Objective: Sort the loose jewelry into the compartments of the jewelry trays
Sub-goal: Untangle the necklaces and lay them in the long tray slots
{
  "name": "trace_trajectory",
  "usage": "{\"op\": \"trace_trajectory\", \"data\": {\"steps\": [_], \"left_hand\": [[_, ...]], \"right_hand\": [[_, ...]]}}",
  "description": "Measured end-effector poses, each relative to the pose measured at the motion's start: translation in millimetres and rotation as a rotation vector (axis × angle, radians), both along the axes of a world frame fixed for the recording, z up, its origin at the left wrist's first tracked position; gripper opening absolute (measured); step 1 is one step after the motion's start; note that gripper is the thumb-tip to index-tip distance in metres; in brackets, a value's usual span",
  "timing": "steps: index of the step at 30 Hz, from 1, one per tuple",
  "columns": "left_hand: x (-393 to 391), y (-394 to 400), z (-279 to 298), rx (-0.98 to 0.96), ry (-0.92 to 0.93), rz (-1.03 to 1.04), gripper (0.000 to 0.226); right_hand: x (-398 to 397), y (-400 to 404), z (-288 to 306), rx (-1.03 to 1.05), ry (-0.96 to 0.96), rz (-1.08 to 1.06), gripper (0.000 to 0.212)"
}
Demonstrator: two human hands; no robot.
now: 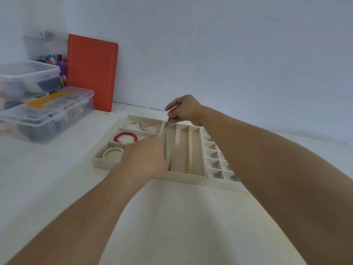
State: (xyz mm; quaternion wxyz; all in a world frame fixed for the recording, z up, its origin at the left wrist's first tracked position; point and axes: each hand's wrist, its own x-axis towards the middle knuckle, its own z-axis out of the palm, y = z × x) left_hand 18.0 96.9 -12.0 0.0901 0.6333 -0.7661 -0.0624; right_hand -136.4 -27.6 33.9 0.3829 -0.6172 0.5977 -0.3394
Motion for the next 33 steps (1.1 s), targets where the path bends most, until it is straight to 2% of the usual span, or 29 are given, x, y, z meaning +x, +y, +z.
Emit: {"op": "trace_trajectory", "data": {"steps": [4,12,18,33], "left_hand": [[1,-2,1,-0.007,-0.007,0.047,0.019],[2,-6,3,0.098,0.081,0.076,0.017],[2,-9,2,0.102,0.067,0.092,0.021],[1,-10,1,0.126,0.107,0.113,0.017]], "right_hand": [[3,-7,-10,-0.009,0.097,-0.007,0.022],[11,-18,-22,-0.014,0.328,-0.009,0.024],[15,-20,-30,-0.038,0.436,0.002,0.023],[21,-21,-42,-0.215,0.718,0.008,0.04]]}}
